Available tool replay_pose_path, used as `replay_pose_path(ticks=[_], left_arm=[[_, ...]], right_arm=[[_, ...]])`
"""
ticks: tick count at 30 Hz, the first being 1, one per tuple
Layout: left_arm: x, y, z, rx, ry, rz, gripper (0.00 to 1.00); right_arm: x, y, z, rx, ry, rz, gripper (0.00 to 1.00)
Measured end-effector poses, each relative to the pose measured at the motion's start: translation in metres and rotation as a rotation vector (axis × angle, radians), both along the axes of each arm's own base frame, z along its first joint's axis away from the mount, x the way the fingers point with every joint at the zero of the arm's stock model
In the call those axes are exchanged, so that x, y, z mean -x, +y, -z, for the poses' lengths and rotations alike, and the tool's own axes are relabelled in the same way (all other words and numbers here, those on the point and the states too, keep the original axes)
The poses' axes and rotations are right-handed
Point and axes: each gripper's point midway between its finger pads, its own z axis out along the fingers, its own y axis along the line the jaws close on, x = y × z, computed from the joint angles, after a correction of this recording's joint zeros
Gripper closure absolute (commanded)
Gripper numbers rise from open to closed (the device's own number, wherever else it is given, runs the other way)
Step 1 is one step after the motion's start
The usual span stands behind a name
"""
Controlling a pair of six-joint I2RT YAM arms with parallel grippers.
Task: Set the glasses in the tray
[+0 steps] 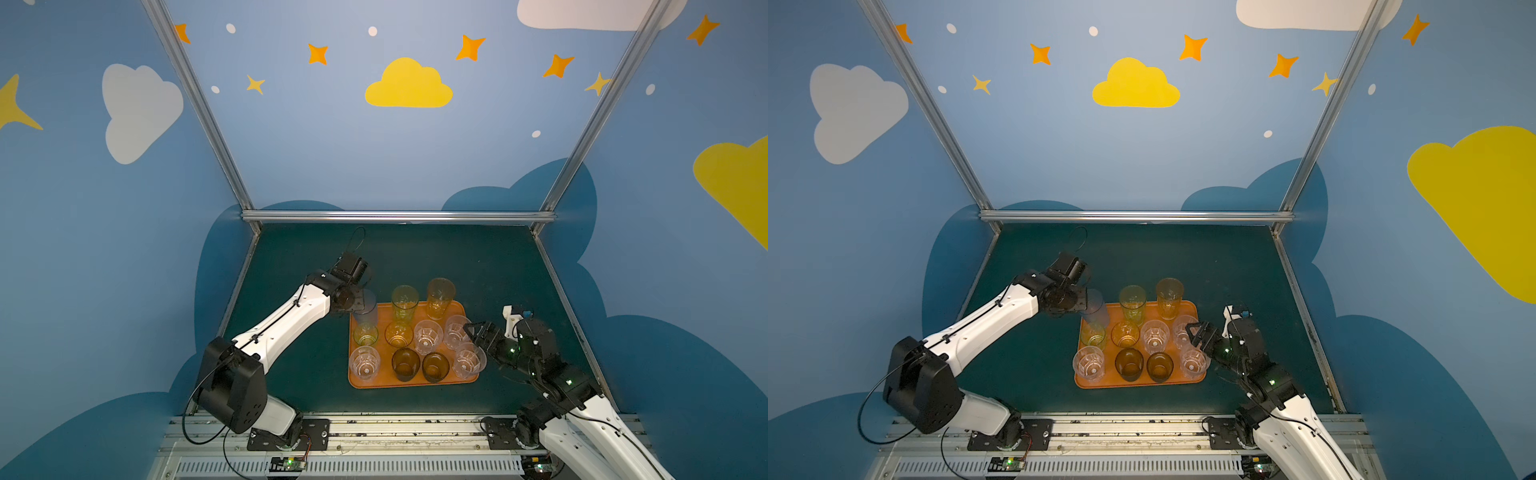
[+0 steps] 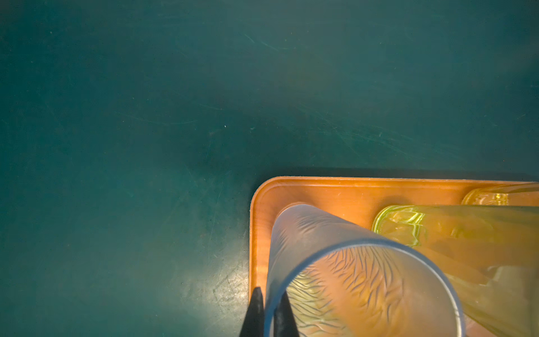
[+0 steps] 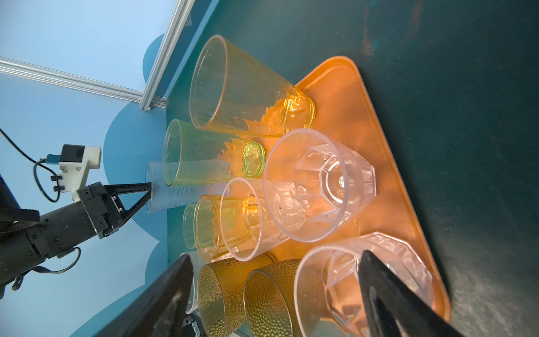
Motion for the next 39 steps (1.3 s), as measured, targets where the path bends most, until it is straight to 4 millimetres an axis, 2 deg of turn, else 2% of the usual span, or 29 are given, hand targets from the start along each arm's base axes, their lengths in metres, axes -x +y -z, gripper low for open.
replay_pose_path(ticks=[10, 13, 18, 20, 27, 33, 39], left_arm=[[0.001, 0.000, 0.001, -0.007, 0.003, 0.001, 0.58], [0.001, 0.000, 0.000, -0.008, -0.003, 0.003, 0.44], [0.001, 0.001, -0.017, 0.006, -0.054, 0.005, 0.06], [0.000, 0.001, -0.029, 0.029, -0.095, 0.005, 0.00], [0.003, 0.004, -0.064, 0.089, -0.230, -0.002, 0.00], [0.003, 0.029, -0.076, 0.034, -0.351, -0.077, 0.00], [0.002, 0.067, -0.089, -0.054, -0.533, -0.191, 0.00]], right_arm=[[0.000, 0.000, 0.000, -0.001, 0.001, 0.001, 0.13], [0.000, 0.000, 0.000, -0.001, 0.002, 0.002, 0.12], [0.000, 0.000, 0.002, 0.001, 0.006, 0.002, 0.13], [0.000, 0.000, 0.003, 0.002, 0.008, 0.002, 0.13], [-0.002, 0.000, 0.008, 0.019, 0.025, 0.004, 0.12], [-0.013, -0.010, 0.015, 0.128, 0.022, 0.023, 0.12], [-0.051, -0.034, -0.014, 0.301, -0.076, 0.094, 0.12]])
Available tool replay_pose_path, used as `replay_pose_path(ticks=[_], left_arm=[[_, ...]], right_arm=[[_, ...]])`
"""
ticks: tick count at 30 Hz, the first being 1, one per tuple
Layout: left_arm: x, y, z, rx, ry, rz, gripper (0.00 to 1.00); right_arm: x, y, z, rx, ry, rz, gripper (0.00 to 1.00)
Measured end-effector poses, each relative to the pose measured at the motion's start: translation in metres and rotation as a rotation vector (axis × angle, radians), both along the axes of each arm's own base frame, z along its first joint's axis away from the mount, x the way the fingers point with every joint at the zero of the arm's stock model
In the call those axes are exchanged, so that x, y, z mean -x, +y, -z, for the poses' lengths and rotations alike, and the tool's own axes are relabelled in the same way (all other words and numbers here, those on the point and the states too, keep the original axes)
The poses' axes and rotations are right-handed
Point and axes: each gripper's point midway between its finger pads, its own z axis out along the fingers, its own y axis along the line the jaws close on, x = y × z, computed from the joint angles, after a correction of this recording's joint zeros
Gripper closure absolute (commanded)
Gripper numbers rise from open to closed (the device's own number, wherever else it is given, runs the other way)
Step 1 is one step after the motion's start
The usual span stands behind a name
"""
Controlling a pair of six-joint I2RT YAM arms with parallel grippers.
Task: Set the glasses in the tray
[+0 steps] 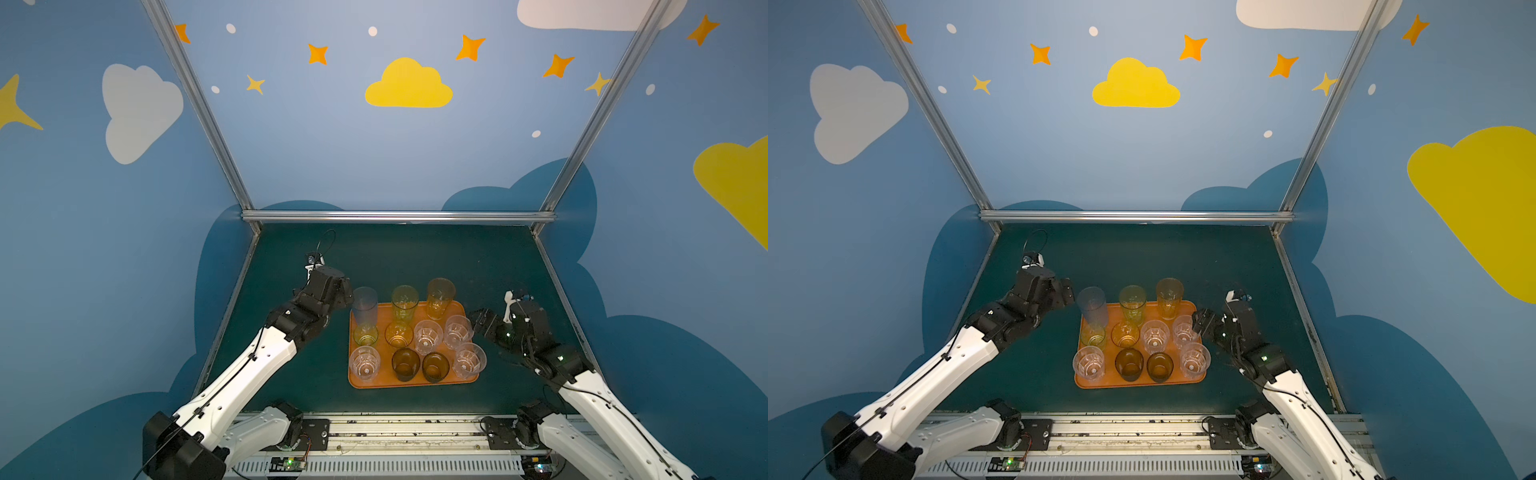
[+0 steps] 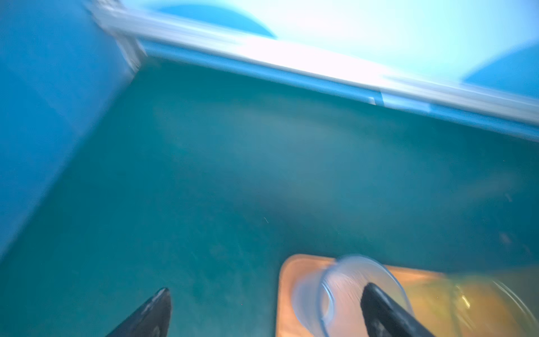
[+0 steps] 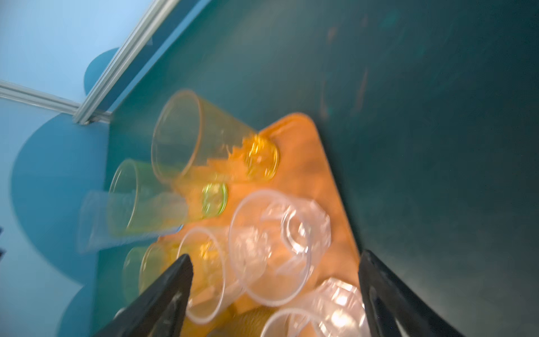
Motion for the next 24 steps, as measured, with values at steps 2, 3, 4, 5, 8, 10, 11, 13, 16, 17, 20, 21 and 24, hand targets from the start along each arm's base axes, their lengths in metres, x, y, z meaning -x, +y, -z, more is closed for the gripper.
replay_pose_path(ticks=[2, 3, 4, 5, 8, 10, 11, 13, 16, 17, 20, 21, 24], left_arm=[[-0.002, 0.018, -0.002, -0.029, -0.042, -0.068, 0.00], [-0.003, 0.026, -0.002, -0.036, -0.056, -0.099, 0.00], [-0.003, 0.035, -0.002, -0.042, -0.070, -0.131, 0.00], [-0.003, 0.043, -0.002, -0.044, -0.086, -0.160, 0.00], [-0.003, 0.063, 0.004, -0.043, -0.133, -0.227, 0.00], [-0.002, 0.077, 0.016, -0.048, -0.136, -0.272, 0.00], [-0.002, 0.083, 0.023, -0.054, -0.128, -0.291, 0.00], [-0.001, 0.093, 0.033, -0.063, -0.128, -0.320, 0.00], [0.001, 0.104, 0.049, -0.086, -0.145, -0.343, 0.00], [0.002, 0.108, 0.056, -0.094, -0.145, -0.349, 0.00], [0.006, 0.119, 0.070, -0.109, -0.146, -0.370, 0.00], [0.005, 0.122, 0.072, -0.107, -0.152, -0.380, 0.00], [0.003, 0.132, 0.078, -0.088, -0.178, -0.412, 0.00]], right_arm=[[-0.016, -0.012, -0.010, 0.055, -0.027, 0.034, 0.10], [-0.024, -0.018, -0.013, 0.075, -0.034, 0.053, 0.10], [-0.032, -0.025, -0.015, 0.094, -0.037, 0.070, 0.10], [-0.040, -0.032, -0.015, 0.111, -0.037, 0.089, 0.09], [-0.056, -0.052, -0.008, 0.151, -0.025, 0.140, 0.10], [-0.063, -0.067, -0.001, 0.170, -0.010, 0.180, 0.10], [-0.066, -0.074, 0.002, 0.177, -0.009, 0.199, 0.10], [-0.069, -0.086, 0.004, 0.187, -0.016, 0.234, 0.10], [-0.071, -0.108, 0.002, 0.215, -0.057, 0.296, 0.10], [-0.070, -0.115, 0.002, 0.231, -0.081, 0.318, 0.10], [-0.061, -0.135, 0.006, 0.280, -0.137, 0.383, 0.10], [-0.059, -0.139, 0.007, 0.294, -0.154, 0.397, 0.10], [-0.054, -0.149, 0.016, 0.336, -0.205, 0.435, 0.10]])
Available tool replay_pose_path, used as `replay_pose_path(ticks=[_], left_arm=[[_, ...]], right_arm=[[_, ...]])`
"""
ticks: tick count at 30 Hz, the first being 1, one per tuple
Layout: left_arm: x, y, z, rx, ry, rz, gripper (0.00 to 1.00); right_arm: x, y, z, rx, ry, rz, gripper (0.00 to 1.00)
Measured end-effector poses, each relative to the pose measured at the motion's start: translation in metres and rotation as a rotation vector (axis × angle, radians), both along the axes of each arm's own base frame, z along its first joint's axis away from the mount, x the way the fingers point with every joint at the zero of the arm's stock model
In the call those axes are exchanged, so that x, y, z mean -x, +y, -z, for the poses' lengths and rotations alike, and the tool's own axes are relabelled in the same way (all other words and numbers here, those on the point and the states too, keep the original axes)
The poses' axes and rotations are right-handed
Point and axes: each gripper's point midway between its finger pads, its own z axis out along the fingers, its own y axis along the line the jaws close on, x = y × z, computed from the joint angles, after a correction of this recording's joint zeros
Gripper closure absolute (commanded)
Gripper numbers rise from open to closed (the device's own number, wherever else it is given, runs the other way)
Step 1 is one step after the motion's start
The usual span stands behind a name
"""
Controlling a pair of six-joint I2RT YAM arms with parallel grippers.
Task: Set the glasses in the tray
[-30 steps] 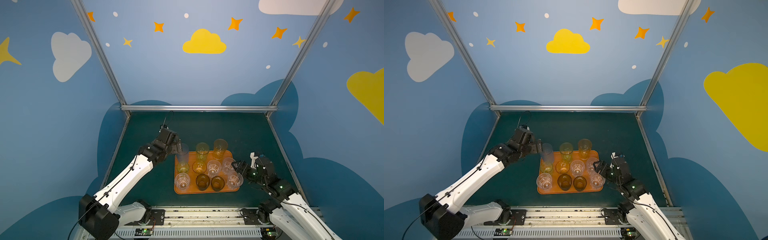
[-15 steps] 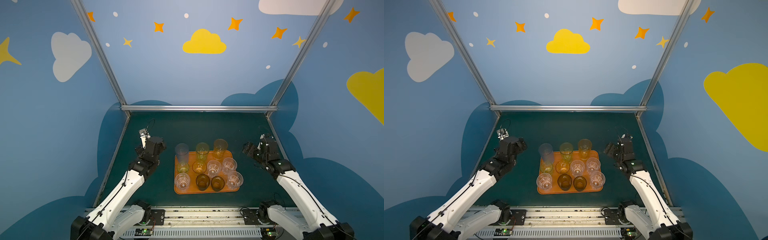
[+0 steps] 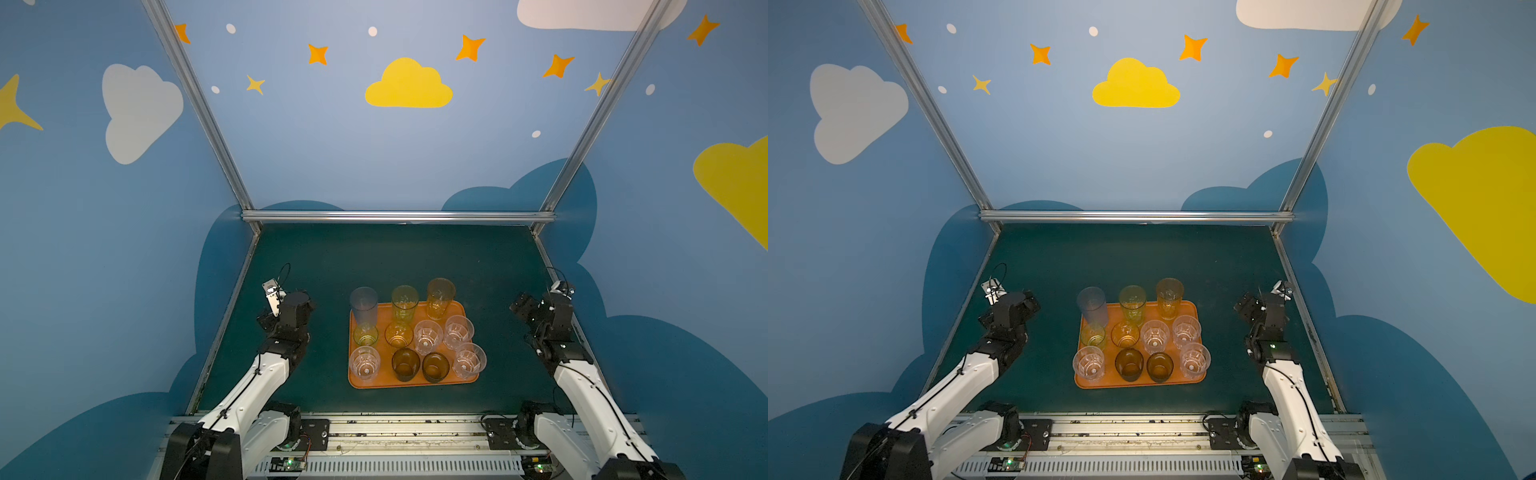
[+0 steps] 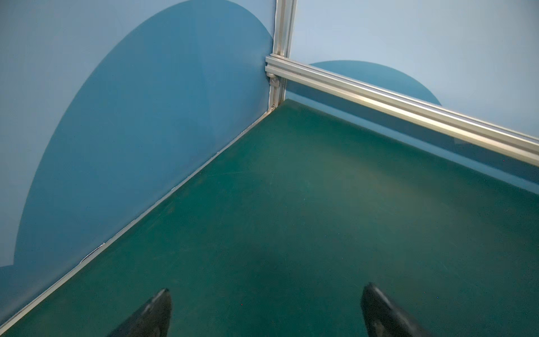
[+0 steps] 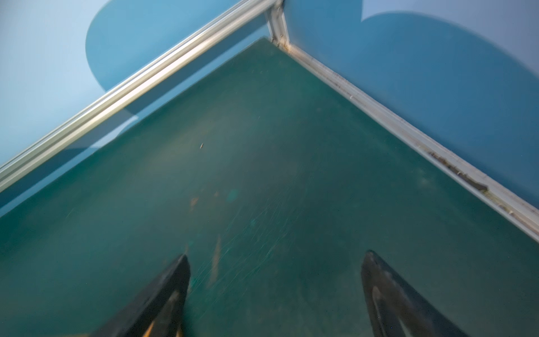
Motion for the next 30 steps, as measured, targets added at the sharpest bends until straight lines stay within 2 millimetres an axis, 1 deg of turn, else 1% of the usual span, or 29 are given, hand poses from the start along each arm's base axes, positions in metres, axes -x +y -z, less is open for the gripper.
replay_pose_path(ticks=[4, 7, 11, 13, 15, 16, 19, 26, 30], left_arm=[[-0.008, 0.010, 0.016, 0.024, 0.012, -0.017, 0.00], [-0.015, 0.010, 0.024, 0.034, 0.017, -0.006, 0.00], [-0.021, 0.009, 0.031, 0.039, 0.014, 0.011, 0.00], [-0.024, 0.011, 0.034, 0.035, 0.018, 0.009, 0.00], [-0.026, 0.014, 0.037, 0.022, 0.026, 0.008, 0.00], [-0.028, 0.015, 0.038, 0.014, 0.025, 0.008, 0.00], [-0.034, 0.016, 0.040, -0.011, 0.012, 0.016, 0.00], [-0.042, 0.015, 0.056, -0.040, 0.038, 0.038, 0.00], [-0.045, 0.013, 0.055, -0.044, 0.030, 0.057, 0.00]], right_arm=[[0.000, -0.010, 0.020, 0.051, 0.003, 0.035, 0.10], [-0.004, -0.015, 0.026, 0.082, -0.013, 0.055, 0.10], [-0.009, -0.026, 0.037, 0.101, 0.002, 0.106, 0.10], [-0.012, -0.038, 0.044, 0.092, 0.021, 0.150, 0.10], [-0.012, -0.048, 0.056, 0.088, 0.051, 0.183, 0.10], [-0.012, -0.051, 0.062, 0.088, 0.068, 0.193, 0.10], [-0.014, -0.053, 0.071, 0.091, 0.088, 0.194, 0.10], [-0.027, -0.054, 0.074, 0.108, 0.090, 0.178, 0.10], [-0.034, -0.050, 0.072, 0.120, 0.074, 0.144, 0.10]])
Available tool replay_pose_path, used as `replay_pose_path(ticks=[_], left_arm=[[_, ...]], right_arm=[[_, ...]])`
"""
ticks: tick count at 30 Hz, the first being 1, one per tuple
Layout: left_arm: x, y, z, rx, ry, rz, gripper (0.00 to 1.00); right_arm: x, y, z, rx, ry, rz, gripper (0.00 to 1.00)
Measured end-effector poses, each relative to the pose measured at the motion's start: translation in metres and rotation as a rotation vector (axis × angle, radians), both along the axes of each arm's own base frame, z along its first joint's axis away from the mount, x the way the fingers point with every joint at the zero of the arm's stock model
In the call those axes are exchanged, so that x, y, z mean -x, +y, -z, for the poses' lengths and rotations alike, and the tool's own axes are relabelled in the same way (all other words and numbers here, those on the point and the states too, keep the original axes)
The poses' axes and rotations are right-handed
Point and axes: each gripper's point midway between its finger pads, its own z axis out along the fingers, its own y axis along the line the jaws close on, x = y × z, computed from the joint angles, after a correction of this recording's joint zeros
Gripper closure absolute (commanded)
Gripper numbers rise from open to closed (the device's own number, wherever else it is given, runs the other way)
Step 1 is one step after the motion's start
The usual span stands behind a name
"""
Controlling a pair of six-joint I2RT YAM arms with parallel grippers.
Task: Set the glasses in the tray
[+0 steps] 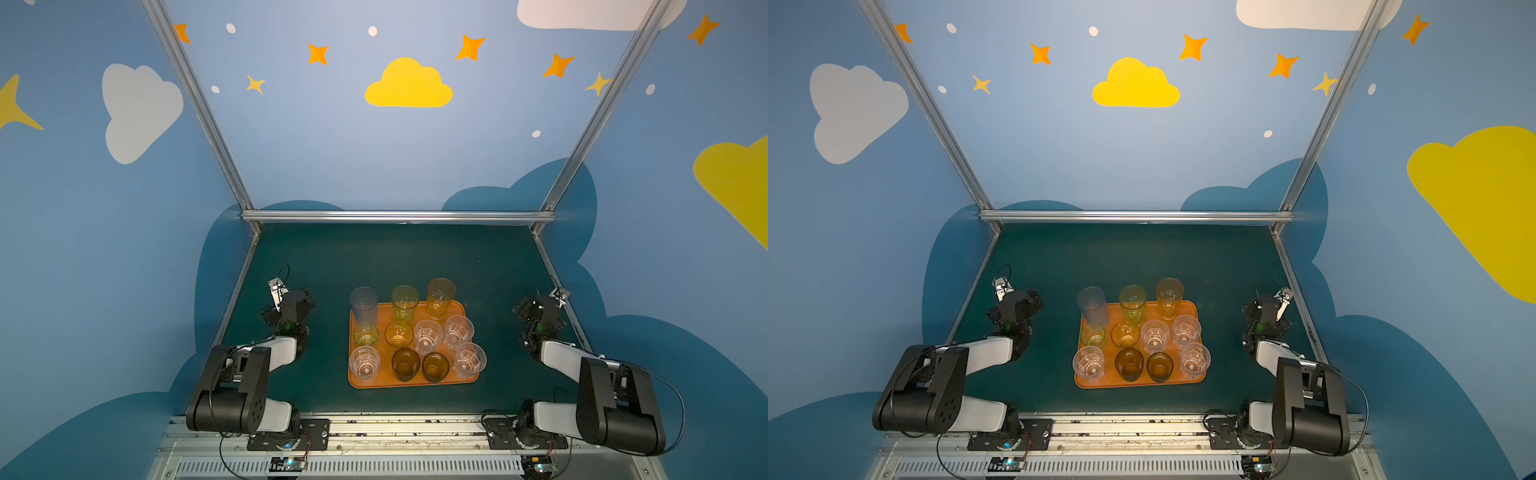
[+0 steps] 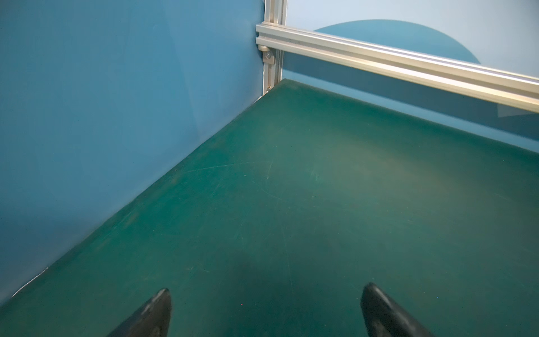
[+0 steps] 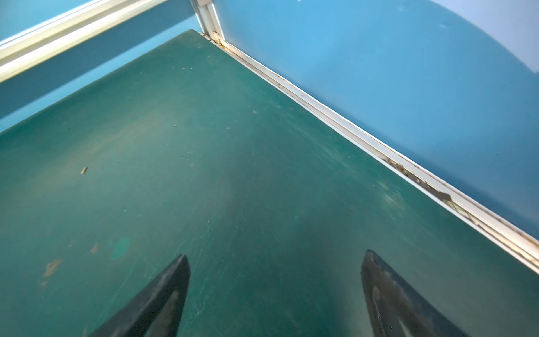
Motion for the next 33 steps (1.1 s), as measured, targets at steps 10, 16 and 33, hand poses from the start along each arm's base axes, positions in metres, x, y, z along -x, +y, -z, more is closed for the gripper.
replay_pose_path(ticks=[10, 16, 33], left_arm=[[-0.022, -0.031, 0.016, 0.022, 0.056, 0.221, 0.00], [-0.025, -0.031, 0.016, 0.044, 0.053, 0.248, 0.00], [-0.026, -0.035, 0.017, 0.047, 0.054, 0.271, 0.00]], right_arm=[[-0.021, 0.029, -0.002, 0.055, 0.001, -0.159, 0.10], [-0.039, 0.071, 0.001, 0.146, 0.019, -0.346, 0.10], [-0.049, 0.097, 0.003, 0.193, -0.048, -0.519, 0.10]])
